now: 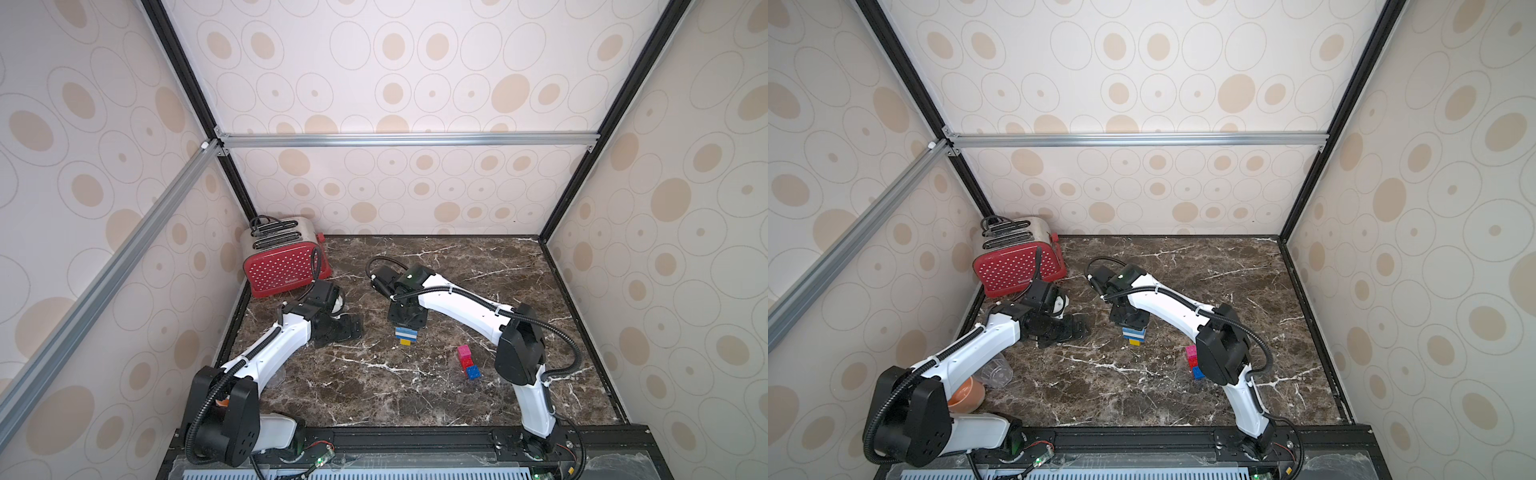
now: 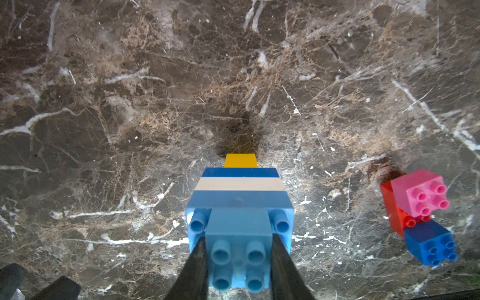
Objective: Assemble a carrot with lego
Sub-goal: Assemble the lego brick with the lego brick.
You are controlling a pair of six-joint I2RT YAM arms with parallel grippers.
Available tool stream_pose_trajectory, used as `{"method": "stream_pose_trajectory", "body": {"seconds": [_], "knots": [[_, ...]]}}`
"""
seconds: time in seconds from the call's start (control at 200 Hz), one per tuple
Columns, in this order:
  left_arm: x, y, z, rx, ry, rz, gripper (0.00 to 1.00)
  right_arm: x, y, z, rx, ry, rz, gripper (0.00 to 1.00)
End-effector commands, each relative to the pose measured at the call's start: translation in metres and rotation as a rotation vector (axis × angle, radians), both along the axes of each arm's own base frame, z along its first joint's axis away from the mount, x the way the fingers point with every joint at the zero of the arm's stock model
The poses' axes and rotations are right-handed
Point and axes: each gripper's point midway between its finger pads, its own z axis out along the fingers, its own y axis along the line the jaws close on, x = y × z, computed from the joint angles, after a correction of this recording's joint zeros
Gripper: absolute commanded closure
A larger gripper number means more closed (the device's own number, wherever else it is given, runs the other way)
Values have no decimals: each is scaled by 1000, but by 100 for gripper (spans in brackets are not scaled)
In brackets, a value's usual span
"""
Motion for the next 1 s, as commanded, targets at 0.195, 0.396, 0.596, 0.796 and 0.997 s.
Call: {"method": "stream_pose_trajectory", "body": {"seconds": [0.195,0.396,0.596,0.796,0.997], "knots": [[1,3,6,2,-9,-7,1,-19,-16,-40,-140,165,78,83],[2,3,8,-2,-15,3,1,-17,-15,-33,-119,137,58,81],[1,4,9,0,-18,8,1,-13,-13,-21,-85,97,40,79],[0,5,11,3,-23,13,1,-10,-13,-10,-67,61,38,78],[1,6,14,3,-30,19,1,-9,-13,-6,-63,45,41,77]]}}
